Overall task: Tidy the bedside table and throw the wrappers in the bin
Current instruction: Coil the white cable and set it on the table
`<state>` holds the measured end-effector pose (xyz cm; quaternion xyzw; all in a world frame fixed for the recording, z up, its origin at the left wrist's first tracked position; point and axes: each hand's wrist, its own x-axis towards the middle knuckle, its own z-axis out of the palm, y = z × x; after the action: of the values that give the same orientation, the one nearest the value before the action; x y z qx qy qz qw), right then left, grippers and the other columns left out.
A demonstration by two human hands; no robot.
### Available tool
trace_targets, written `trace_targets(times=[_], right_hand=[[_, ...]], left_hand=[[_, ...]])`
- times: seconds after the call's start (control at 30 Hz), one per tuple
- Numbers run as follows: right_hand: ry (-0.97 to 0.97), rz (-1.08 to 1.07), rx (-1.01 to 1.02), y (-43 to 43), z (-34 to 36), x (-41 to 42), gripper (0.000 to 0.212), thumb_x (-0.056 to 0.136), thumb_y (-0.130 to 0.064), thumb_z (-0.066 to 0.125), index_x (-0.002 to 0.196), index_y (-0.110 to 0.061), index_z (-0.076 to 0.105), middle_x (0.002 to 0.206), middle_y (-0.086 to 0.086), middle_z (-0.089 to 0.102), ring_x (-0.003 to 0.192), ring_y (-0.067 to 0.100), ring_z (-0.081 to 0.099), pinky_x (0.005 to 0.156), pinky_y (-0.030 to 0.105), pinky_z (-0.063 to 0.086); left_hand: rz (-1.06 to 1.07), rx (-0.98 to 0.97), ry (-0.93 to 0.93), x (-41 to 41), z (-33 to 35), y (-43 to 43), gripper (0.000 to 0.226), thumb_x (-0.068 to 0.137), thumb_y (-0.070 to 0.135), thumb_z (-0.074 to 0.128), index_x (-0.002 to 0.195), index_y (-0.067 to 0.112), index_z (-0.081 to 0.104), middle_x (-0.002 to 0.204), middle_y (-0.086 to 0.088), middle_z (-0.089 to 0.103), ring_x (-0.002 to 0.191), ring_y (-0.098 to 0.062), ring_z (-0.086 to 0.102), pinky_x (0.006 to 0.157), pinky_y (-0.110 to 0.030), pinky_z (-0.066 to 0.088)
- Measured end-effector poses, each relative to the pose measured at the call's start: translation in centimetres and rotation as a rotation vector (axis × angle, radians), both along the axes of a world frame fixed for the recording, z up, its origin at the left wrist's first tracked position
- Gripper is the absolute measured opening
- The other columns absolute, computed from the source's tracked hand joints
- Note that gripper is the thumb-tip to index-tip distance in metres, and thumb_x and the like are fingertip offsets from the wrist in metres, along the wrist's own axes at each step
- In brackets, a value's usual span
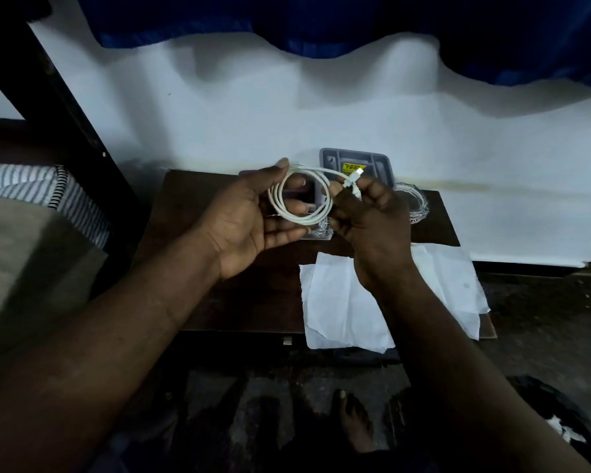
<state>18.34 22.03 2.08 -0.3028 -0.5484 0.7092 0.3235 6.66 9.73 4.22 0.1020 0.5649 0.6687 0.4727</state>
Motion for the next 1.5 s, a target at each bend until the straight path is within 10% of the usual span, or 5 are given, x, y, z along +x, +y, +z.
trace_targets(times=[0.5,0.7,0.97,1.1,1.5], right_hand=[[-0.383,-0.190,0.581,0.3,-1.7,-0.3,0.037,0.082,-0.052,0.078,0.112,-0.034,0.066,0.082,-0.004,0.075,0.070,0.016,0.076,0.072,0.046,0.064],[-0.436,-0.316,0.966,0.3,-1.1,0.3,0.017,0.090,-0.034,0.075,0.106,-0.029,0.077,0.086,-0.011,0.073,0.073,0.000,0.060,0.069,0.004,0.040],[-0.417,0.023,0.625,1.6,-1.3,0.1,0.004,0.087,-0.025,0.079,0.086,-0.027,0.083,0.084,-0.011,0.079,0.081,0.003,0.072,0.083,0.032,0.059],[-0.454,0.367,0.567,0.6,-1.6,0.2,0.023,0.083,-0.010,0.079,0.087,-0.032,0.083,0.088,-0.008,0.081,0.085,0.009,0.075,0.082,0.034,0.062],[-0.120,0.630,0.036,-0.3,-0.5,0.5,0.025,0.085,-0.003,0.062,0.097,-0.014,0.081,0.093,0.015,0.073,0.075,0.025,0.060,0.074,0.038,0.050]], left_hand=[[0.261,-0.042,0.100,-0.4,-0.8,0.5,0.028,0.106,0.028,0.056,0.080,0.018,0.057,0.055,0.004,0.047,0.044,-0.008,0.042,0.050,-0.025,0.042],[0.199,-0.098,0.353,-0.4,-1.0,0.6,0.034,0.101,0.014,0.056,0.068,0.019,0.054,0.046,0.010,0.040,0.039,-0.007,0.036,0.046,-0.022,0.031],[0.097,0.061,0.086,-0.4,-0.3,0.3,0.051,0.099,0.011,0.050,0.051,0.020,0.066,0.052,0.005,0.030,0.040,-0.006,0.020,0.048,-0.026,0.011],[0.037,0.176,0.031,-0.4,-0.3,0.3,0.027,0.103,0.016,0.052,0.087,0.009,0.073,0.056,0.003,0.029,0.041,-0.007,0.020,0.042,-0.020,0.022],[0.147,0.010,0.524,0.3,-1.6,0.9,0.019,0.098,0.019,0.069,0.091,0.000,0.070,0.071,-0.016,0.066,0.058,-0.020,0.061,0.055,-0.038,0.058]])
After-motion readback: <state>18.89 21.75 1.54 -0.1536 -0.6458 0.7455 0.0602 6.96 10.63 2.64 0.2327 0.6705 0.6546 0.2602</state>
